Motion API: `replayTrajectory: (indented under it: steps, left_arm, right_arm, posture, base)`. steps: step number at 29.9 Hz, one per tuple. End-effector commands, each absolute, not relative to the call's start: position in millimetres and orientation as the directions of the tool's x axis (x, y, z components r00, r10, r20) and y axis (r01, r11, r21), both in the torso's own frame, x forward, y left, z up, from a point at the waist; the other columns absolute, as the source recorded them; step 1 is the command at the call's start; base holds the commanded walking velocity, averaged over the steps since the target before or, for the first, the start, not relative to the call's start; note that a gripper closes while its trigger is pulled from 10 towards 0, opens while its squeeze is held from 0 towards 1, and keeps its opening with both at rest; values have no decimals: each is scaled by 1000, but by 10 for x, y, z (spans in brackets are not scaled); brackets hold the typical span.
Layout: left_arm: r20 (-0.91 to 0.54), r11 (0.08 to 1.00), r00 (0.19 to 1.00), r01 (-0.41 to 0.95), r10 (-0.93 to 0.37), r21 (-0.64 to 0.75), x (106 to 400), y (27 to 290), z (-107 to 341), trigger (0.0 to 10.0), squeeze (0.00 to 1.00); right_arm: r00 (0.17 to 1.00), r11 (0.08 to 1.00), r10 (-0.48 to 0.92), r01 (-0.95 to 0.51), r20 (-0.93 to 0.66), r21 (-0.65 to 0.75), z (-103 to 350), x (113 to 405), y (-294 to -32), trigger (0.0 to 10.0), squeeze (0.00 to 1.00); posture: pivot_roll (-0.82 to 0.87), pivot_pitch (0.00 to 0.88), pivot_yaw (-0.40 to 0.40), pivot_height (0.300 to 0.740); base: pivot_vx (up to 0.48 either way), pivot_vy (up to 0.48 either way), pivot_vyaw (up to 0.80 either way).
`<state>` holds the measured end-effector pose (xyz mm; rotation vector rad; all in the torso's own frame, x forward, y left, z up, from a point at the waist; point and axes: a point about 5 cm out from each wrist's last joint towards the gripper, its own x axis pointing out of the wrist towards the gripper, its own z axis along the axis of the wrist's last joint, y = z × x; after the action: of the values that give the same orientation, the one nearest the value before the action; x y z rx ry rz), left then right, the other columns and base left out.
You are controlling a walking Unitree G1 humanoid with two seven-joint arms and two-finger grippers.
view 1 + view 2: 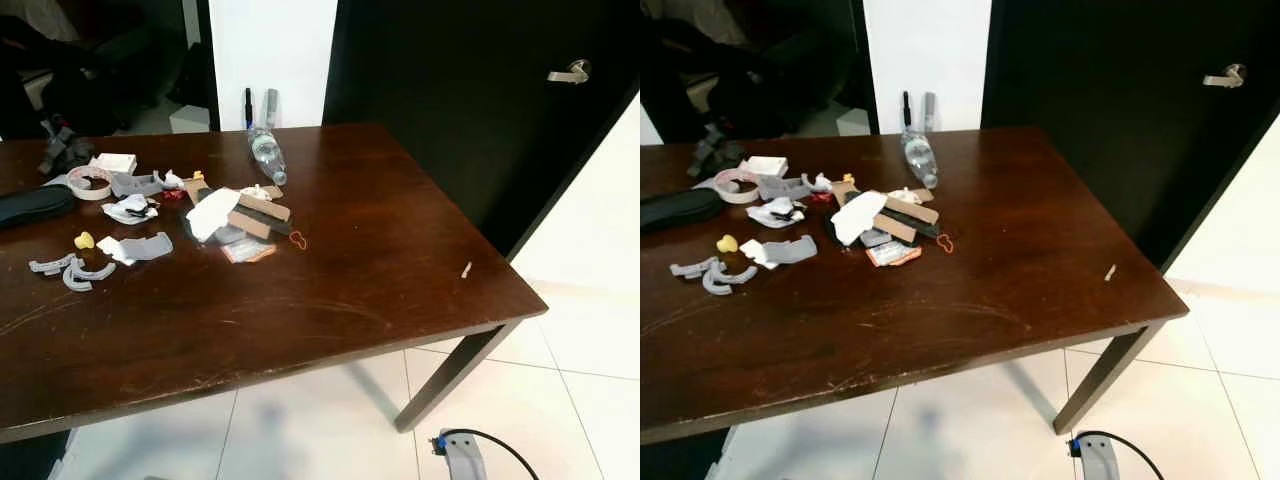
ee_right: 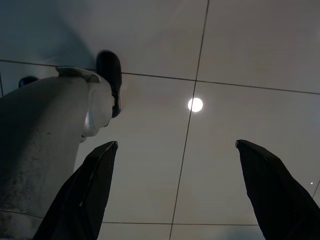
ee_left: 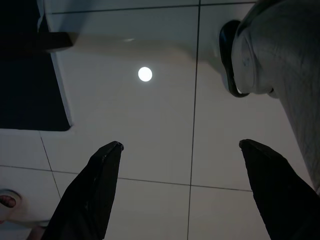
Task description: Picking trash to rubbish bin
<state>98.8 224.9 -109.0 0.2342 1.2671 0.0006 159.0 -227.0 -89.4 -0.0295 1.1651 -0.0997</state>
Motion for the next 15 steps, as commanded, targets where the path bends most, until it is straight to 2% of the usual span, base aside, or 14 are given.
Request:
replayTrajectory:
  steps: [1,2,7,9,15]
  left_arm:
    - [-955,978,277,140,108,152,918,2178,-1121,10000,0]
    - [-955,979,277,140,108,151,920,2175,-1121,10000,0]
    - [-954,978,280,139,110,153,928,2171,-1120,10000,0]
    - [-953,977,281,142,113,157,931,2175,-1119,10000,0]
    - [-953,977,283,144,112,157,941,2168,-1118,10000,0]
  right_arm:
    - [389,995,-101,55,-916,-86,-890,1577,-2311,10000,0]
    - [385,995,-100,52,-917,-87,-891,1570,-2318,10000,0]
    - [371,991,-132,43,-919,-126,-891,1540,-2371,10000,0]
    - [373,991,-134,50,-918,-125,-890,1540,-2376,10000,0]
    - [378,988,-150,79,-914,-130,-881,1538,-2411,10000,0]
  posture:
    - [115,81,-49,740]
    - [114,80,-48,740]
    - [113,81,-48,740]
    - [113,81,-48,740]
    - [109,84,-50,740]
  base:
    - [0,0,0]
    - [0,0,0]
    - [0,0,800]
    - [0,0,438]
    - [0,0,0]
